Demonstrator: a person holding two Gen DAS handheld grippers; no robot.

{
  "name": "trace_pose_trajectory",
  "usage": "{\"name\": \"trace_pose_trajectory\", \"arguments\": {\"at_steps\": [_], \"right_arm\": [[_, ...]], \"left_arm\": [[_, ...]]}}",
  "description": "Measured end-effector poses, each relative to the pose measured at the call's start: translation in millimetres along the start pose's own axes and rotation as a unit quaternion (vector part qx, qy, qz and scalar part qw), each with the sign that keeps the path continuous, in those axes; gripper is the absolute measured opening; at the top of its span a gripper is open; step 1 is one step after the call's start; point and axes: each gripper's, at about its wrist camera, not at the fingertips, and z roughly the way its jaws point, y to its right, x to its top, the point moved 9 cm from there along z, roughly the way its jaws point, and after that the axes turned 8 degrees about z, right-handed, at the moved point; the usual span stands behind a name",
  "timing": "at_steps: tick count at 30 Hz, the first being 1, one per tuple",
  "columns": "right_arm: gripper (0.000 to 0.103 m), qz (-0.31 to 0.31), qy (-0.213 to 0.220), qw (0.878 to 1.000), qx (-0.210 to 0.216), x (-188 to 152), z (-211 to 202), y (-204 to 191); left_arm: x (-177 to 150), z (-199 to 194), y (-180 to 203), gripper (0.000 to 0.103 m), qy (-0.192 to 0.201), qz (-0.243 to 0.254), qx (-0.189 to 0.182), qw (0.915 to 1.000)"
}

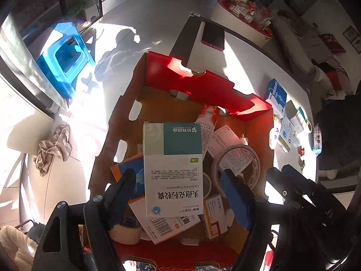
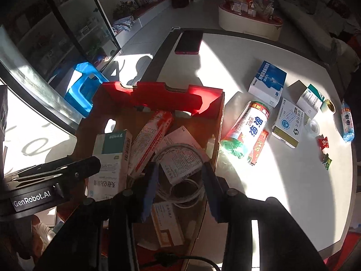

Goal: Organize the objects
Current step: 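Lower both items into the cardboard box and open both grippers, then withdraw both open tools from the cardboard box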

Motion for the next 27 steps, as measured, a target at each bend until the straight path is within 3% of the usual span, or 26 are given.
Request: {"name": "trace_pose_trajectory", "arguments": {"at_steps": [5, 9, 15, 21, 27], "right_arm": [[0.044, 0.030, 0.020, 0.999, 0.017, -9, -20, 26], [0.046, 0.073, 0.026, 0.997, 0.020, -24, -33, 70], [0.046, 0.148, 0.017, 0.989, -0.016, -59, -35, 170], [0.046, 0.225, 0.006, 0.973, -0.058, -96, -36, 274], [0.046, 0.247, 0.006, 0.965, -0.083, -109, -40, 335]], "left_arm": [[-2, -8, 6, 0.084, 0.013, -0.003, -0.008, 0.9999], [-7, -14, 31, 0.085, 0.021, 0.020, -0.016, 0.9995], [-22, -17, 105, 0.085, 0.014, 0.095, -0.039, 0.9946], [-38, -1, 184, 0.085, -0.010, 0.161, -0.056, 0.9854], [-55, 23, 245, 0.085, -0.034, 0.194, -0.077, 0.9773]]}}
